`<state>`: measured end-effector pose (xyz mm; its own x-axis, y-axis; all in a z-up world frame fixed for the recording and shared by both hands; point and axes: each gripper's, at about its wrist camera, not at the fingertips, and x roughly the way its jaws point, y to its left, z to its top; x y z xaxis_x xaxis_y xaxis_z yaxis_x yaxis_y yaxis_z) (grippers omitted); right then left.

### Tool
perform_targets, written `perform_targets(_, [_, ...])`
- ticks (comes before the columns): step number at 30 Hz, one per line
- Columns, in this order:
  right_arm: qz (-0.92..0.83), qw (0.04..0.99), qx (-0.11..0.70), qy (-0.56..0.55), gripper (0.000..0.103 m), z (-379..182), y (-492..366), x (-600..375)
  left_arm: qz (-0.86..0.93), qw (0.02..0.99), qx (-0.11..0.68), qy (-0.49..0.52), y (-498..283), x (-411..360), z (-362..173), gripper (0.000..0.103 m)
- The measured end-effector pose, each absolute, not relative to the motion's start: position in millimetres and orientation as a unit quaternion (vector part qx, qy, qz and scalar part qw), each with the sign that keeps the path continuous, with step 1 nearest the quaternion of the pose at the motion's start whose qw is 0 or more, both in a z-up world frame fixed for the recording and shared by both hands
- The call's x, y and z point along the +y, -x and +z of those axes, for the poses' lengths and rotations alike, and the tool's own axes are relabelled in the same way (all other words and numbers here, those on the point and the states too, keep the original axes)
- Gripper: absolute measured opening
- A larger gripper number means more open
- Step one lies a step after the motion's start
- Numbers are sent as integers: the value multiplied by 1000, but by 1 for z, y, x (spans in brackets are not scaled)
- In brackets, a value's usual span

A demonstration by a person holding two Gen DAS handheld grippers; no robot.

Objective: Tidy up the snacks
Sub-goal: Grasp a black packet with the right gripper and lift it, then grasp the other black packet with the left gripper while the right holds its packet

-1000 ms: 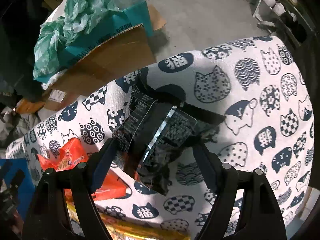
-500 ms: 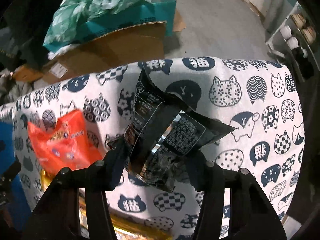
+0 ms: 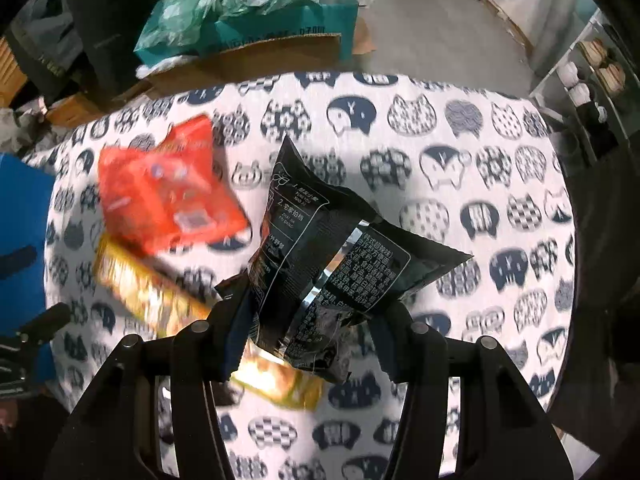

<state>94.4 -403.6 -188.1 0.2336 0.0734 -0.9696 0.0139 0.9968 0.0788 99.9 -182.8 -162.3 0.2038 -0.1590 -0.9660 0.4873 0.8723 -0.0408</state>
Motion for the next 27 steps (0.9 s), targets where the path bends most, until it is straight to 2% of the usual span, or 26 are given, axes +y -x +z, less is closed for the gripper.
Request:
perform_targets(14, [30,785,618,16,53,-182,-25,-403,-271,728,604,-176,-53,-229,-182,89])
perform_targets(27, [44,783,620,9,53,-189,-13,-402,-284,691,629,-215,-35,-254,-225,87])
